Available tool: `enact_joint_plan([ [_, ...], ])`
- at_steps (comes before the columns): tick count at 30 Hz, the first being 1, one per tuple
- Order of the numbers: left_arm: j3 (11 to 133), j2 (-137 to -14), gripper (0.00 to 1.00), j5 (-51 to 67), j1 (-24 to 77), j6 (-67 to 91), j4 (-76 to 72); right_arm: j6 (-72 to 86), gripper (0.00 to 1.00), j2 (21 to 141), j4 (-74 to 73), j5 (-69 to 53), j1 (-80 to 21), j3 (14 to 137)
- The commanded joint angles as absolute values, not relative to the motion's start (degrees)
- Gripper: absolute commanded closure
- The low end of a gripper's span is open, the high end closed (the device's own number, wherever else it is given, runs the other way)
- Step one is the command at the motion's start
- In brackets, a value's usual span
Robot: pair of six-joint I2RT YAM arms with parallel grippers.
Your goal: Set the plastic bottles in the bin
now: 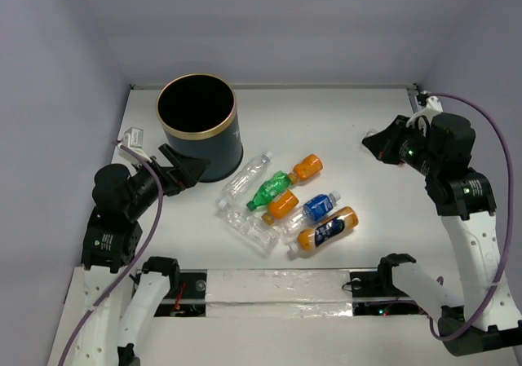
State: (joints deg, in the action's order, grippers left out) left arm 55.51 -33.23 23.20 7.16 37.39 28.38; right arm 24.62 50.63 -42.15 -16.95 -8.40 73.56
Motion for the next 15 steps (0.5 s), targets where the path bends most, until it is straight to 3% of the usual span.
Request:
enact_joint_plan([
  [1,53.6,-33.0,0.01,27.0,7.5,39.2,23.4,24.2,1.00,51.4,-43.2,-13.6,-9.0,75.8],
  [6,50.3,-31.4,0.01,29.5,8.0,42.3,20.8,24.2,1.00,51.8,-41.8,-4.6,-9.0,73.0],
  [11,48.3,-28.7,0.02,29.5,8.5,43.2,22.8,21.0,0.99,59.8,-44.1,7.5,-9.0,74.1],
  [13,47.3,-28.0,0.12,30.2,9.1,43.2,23.3,19.6,0.91,63.5,-43.3,11.7,-9.0,74.2],
  [14,47.1,-27.2,0.34,30.2,9.1,43.1,24.3,19.2,0.75,64.5,-42.9,13.1,-8.4,74.4],
  [15,46.8,-26.7,0.50,30.1,9.1,43.0,24.9,17.6,0.64,66.6,-42.3,14.1,-7.4,74.5],
])
